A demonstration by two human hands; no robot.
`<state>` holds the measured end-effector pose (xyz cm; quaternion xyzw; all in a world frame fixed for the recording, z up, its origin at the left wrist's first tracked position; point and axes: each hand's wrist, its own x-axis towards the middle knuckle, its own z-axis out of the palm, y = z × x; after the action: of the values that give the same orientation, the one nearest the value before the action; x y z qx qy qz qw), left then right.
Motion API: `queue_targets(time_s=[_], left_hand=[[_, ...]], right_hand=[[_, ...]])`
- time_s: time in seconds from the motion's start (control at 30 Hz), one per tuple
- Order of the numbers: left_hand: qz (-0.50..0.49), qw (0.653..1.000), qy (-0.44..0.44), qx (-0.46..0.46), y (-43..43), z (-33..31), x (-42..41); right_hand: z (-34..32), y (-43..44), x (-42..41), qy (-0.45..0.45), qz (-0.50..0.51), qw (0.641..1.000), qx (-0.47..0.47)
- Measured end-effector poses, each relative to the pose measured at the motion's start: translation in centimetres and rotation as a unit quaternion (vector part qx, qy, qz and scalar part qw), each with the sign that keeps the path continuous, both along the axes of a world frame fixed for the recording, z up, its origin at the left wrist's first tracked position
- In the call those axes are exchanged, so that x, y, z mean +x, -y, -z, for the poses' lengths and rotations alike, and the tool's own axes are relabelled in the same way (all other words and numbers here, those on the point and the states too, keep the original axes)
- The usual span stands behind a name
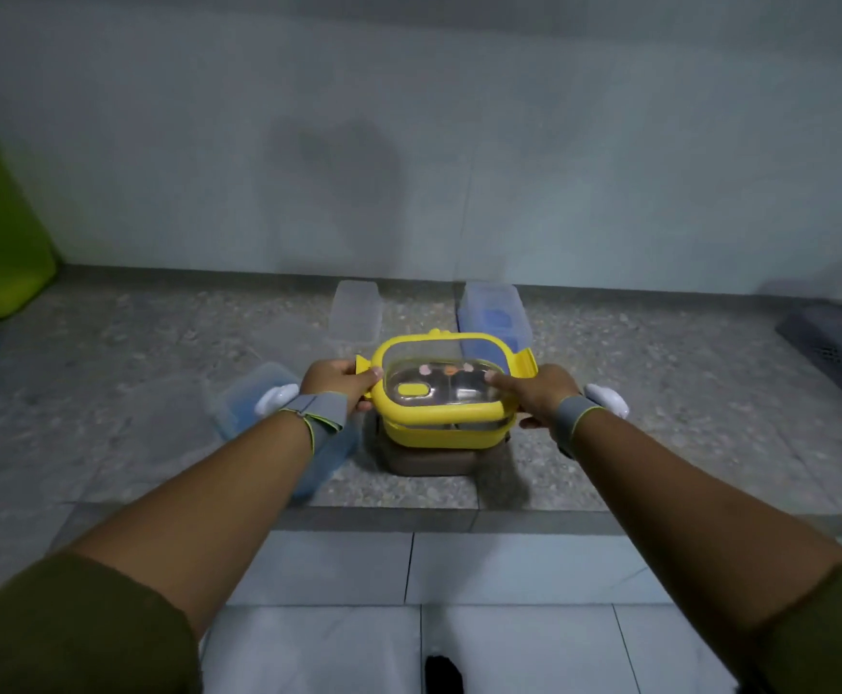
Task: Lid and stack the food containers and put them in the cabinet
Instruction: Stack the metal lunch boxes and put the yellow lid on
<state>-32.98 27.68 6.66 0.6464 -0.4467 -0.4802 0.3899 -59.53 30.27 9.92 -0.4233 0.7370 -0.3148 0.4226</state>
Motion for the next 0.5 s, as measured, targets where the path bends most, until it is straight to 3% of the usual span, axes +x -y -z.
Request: queue_targets(time_s=[0.27,0.5], left_hand=[[0.003,0.997,0.079,0.022,2.2,2.8,-1.0],[0.032,0.995,0.078,0.055,3.3,3.3,-0.6]], right_hand=[[1.4,2.4,-0.9,-0.164,-0.099,0.979,0.073],[1.6,5.2,-2.8,-0.112,-0.170,0.957,0.208]])
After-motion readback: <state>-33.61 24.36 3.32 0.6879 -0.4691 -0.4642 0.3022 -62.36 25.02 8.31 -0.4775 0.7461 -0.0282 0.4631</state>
